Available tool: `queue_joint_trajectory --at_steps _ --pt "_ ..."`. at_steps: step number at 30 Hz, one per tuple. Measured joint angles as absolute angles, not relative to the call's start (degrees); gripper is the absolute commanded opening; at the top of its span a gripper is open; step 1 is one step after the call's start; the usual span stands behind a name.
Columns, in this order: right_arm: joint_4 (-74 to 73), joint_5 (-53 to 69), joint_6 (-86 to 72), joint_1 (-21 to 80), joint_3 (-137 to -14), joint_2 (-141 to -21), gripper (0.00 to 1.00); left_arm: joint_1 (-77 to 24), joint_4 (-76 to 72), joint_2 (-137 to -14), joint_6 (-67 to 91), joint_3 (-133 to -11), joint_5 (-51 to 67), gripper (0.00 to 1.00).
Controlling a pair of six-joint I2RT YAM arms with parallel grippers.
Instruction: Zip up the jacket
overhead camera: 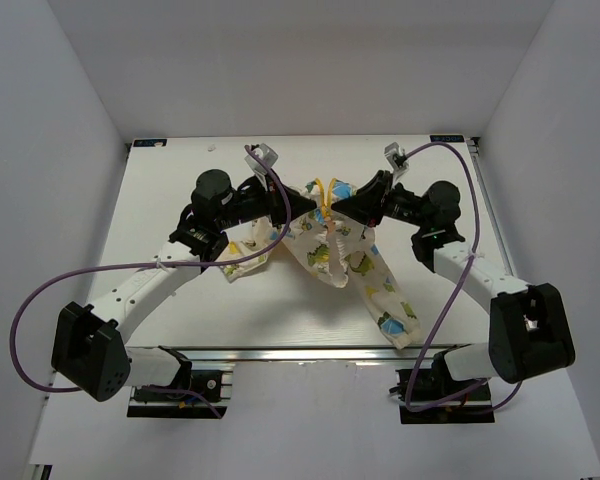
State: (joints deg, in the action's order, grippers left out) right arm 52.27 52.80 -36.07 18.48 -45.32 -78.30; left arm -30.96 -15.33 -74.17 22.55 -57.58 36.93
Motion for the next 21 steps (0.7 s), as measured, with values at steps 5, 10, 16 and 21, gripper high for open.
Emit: queue_joint_trajectory --at_steps 5,10,16,21 --pt "57.23 52.62 -39.29 18.41 -45.32 -79.99 0.00 -30.96 -16.36 -74.17 23.51 -57.41 37.93 0.00" --pt "63.94 53.12 -44.77 18.33 -45.32 -82.21 0.00 -30.96 -16.86 -74.17 24.32 -56.69 37.93 0.00" --pt "70.50 54.87 -52.10 17.67 -45.32 -84.20 0.00 -30.96 -17.98 -74.15 24.91 -55.83 37.89 0.00" --pt "71.77 55.72 -54.54 17.58 -45.32 -84.53 0.00 -30.96 -18.46 -74.17 25.34 -55.83 37.85 0.00"
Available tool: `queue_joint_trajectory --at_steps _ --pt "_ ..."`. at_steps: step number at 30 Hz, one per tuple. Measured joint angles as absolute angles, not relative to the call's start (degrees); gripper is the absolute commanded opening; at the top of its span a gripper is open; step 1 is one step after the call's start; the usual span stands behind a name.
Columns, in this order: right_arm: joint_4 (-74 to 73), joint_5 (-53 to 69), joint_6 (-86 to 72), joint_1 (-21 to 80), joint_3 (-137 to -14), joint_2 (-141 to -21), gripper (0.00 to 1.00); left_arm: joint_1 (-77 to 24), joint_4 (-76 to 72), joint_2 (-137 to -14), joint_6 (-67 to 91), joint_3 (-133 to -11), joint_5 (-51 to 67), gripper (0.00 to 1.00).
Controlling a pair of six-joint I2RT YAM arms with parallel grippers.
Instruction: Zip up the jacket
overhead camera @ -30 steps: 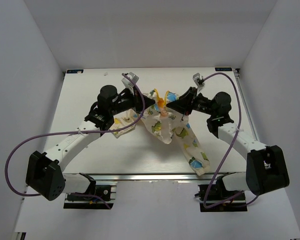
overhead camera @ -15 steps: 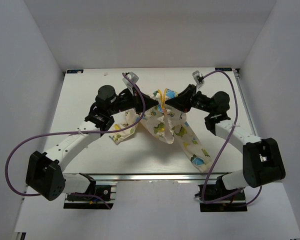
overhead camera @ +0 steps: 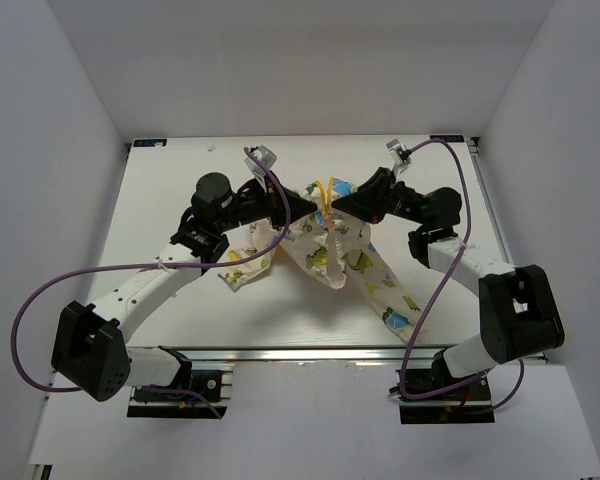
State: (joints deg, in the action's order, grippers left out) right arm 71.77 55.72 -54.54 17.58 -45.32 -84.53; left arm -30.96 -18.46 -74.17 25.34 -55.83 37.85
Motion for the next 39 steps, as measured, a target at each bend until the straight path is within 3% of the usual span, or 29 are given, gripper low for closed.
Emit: queue_joint_trajectory --at_steps 39 --pt "72.64 56.34 -57.12 16.47 -45.32 -84.36 0.00 -30.96 -21.19 -74.65 29.21 -55.75 39.13 0.00"
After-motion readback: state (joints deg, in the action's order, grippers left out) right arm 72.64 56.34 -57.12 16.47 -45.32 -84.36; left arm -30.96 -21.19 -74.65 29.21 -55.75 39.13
